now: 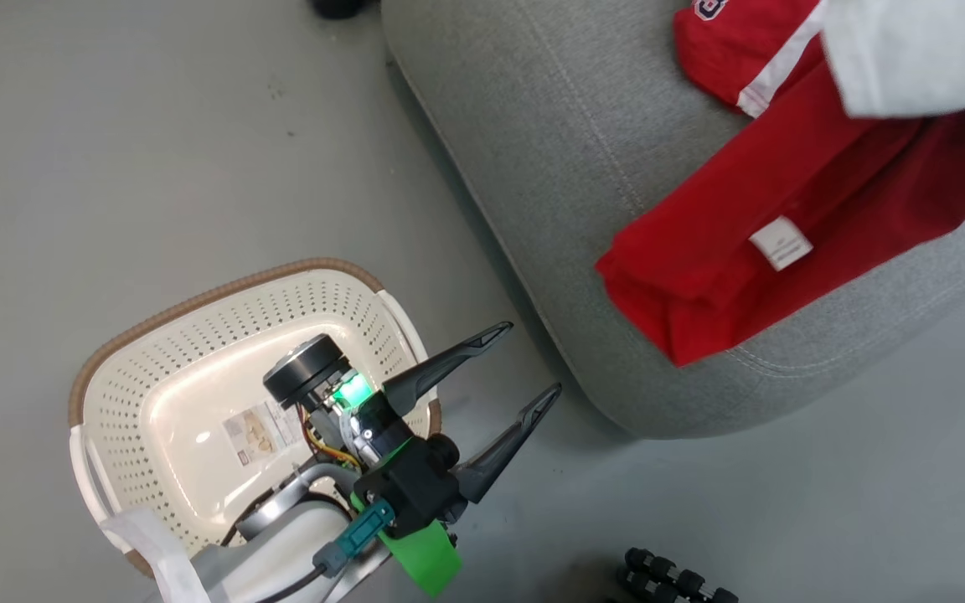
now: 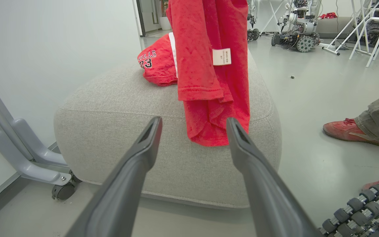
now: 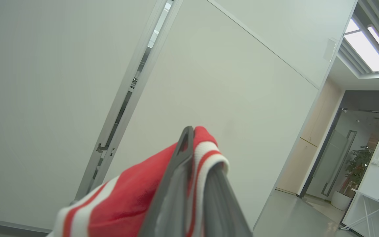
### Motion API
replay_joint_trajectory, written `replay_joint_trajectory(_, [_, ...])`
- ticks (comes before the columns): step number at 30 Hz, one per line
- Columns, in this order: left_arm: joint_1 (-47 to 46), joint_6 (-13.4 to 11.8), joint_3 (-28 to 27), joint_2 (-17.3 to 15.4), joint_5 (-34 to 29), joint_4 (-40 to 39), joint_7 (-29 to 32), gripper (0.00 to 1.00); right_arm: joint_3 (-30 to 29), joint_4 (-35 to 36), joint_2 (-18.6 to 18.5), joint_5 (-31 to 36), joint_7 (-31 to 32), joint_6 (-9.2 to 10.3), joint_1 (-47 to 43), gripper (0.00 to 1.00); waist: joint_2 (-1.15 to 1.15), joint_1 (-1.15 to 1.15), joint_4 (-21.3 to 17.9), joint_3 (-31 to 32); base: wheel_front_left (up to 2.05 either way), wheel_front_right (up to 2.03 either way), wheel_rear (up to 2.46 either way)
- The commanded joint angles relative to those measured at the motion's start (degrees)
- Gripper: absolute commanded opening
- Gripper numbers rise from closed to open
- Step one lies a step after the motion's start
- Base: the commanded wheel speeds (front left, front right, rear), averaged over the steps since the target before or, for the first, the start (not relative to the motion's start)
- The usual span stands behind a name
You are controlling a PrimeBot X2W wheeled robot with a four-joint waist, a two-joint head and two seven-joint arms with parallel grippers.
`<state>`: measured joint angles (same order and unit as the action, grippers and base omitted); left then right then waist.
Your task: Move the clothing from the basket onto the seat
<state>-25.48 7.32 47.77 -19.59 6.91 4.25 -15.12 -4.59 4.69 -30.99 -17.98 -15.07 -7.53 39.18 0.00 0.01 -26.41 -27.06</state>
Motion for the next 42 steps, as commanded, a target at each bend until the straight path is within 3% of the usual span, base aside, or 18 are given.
replay_joint_trajectory(1, [-2.2,0.2,1.4,-1.3,0.9,-0.4,0.0,1.00,0.3,-2.1,-2.1,-1.1,-0.2,0.08,4.2,0.00,0.00,-0.01,4.0,-4.5,0.00,0.00,0.00])
replay_joint_trajectory(8, [-7.3,0.2,3.7,-3.0,3.9,-3.0,0.6,1.00,1.2,-15.2,-12.8,-4.0,-0.2,0.08,24.5,0.00,0.00,-0.01,8.0,-9.5,0.00,0.00,0.00])
replay_joint_trajectory(12, [-8.2,-0.3,3.1,-3.8,4.2,-4.4,1.0,1.00,1.2,-20.9,-16.6,-3.8,-0.2,0.08,34.0,0.00,0.00,-0.01,9.3,-11.7,0.00,0.00,0.00])
replay_joint_trajectory(15, [-8.4,-0.8,2.6,-4.4,4.3,-5.5,1.3,1.00,1.7,-24.0,-18.6,-2.7,-0.2,0.08,37.8,0.00,0.00,-0.01,9.6,-13.1,0.00,0.00,0.00])
replay_joint_trajectory(19, [-8.5,-1.7,1.8,-4.9,4.6,-6.6,1.8,1.00,2.5,-28.2,-19.2,-2.8,-0.2,0.08,35.9,0.00,0.00,-0.01,9.2,-14.7,0.00,0.00,0.00])
replay_joint_trajectory(25, [-8.5,-2.8,1.4,-4.5,4.7,-6.8,1.6,1.00,-4.1,-30.5,-14.1,-3.1,-0.2,0.08,24.1,0.00,0.00,-0.01,8.4,-15.5,0.00,0.00,0.00])
replay_joint_trajectory(32, [-6.0,-5.8,-0.9,-3.3,6.7,-5.1,0.6,1.00,-14.2,-28.1,-1.3,-0.5,-0.2,0.08,5.7,0.00,0.00,-0.01,7.3,-11.9,0.00,0.00,0.00])
replay_joint_trajectory(39, [-3.1,-8.0,-2.5,-1.1,8.1,-3.0,-0.1,1.00,-21.1,-26.4,9.8,1.4,-0.2,0.09,-5.2,0.00,0.00,-0.01,6.9,-6.9,0.00,0.00,0.00])
replay_joint_trajectory(40, [-2.6,-8.4,-2.7,-0.6,8.4,-2.8,-0.1,1.00,-21.8,-26.2,10.9,1.8,-0.2,0.08,-6.4,0.04,0.00,-0.01,7.0,-6.2,0.00,0.00,0.00])
replay_joint_trajectory(41, [-2.2,-8.5,-3.2,0.1,8.6,-2.9,-0.1,1.00,-22.7,-26.0,11.8,2.2,-0.2,0.08,-7.1,0.38,0.00,-0.01,7.0,-5.6,0.00,0.00,0.00])
replay_joint_trajectory(42, [-1.6,-8.8,-3.6,0.5,8.6,-3.1,-0.1,1.00,-24.0,-25.7,13.0,2.7,-0.2,0.08,-7.8,1.00,0.00,-0.01,7.1,-4.9,0.00,0.00,0.00])
